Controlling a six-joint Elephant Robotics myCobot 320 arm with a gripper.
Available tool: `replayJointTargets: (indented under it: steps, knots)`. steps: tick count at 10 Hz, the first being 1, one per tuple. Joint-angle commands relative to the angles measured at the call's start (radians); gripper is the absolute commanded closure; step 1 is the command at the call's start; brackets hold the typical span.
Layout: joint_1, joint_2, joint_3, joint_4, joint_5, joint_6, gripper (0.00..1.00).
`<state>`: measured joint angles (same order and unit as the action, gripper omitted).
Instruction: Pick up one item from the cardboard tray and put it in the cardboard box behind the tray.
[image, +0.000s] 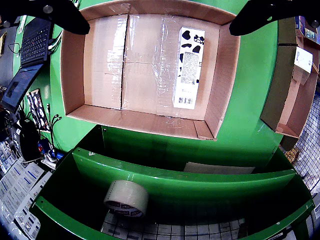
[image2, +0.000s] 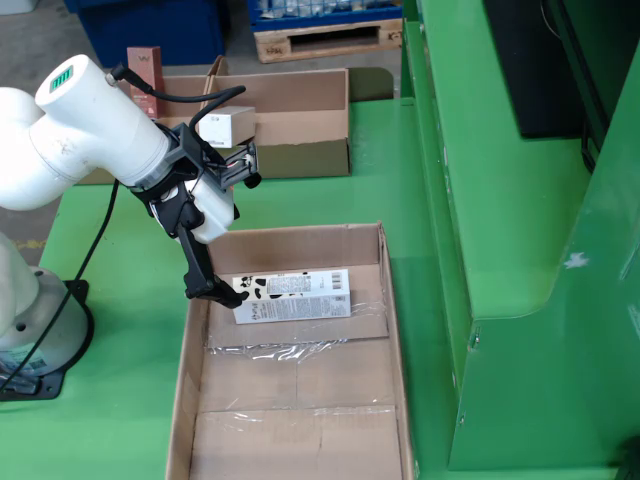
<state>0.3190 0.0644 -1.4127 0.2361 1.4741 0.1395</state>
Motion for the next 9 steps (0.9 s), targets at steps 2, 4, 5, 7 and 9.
replayJointTargets:
  steps: [2,4,5,7,9]
  knots:
    - [0.007,0.027,0.029,0.011,-0.006,0.000,0.00]
    - [0.007,0.027,0.029,0.011,-0.006,0.000,0.00]
    - [0.007,0.027,0.029,0.011,-0.006,0.000,0.00]
    - [0.073,0.055,-0.016,0.021,-0.029,0.025,0.00]
    - [0.131,0.050,0.000,-0.008,-0.052,0.056,0.00]
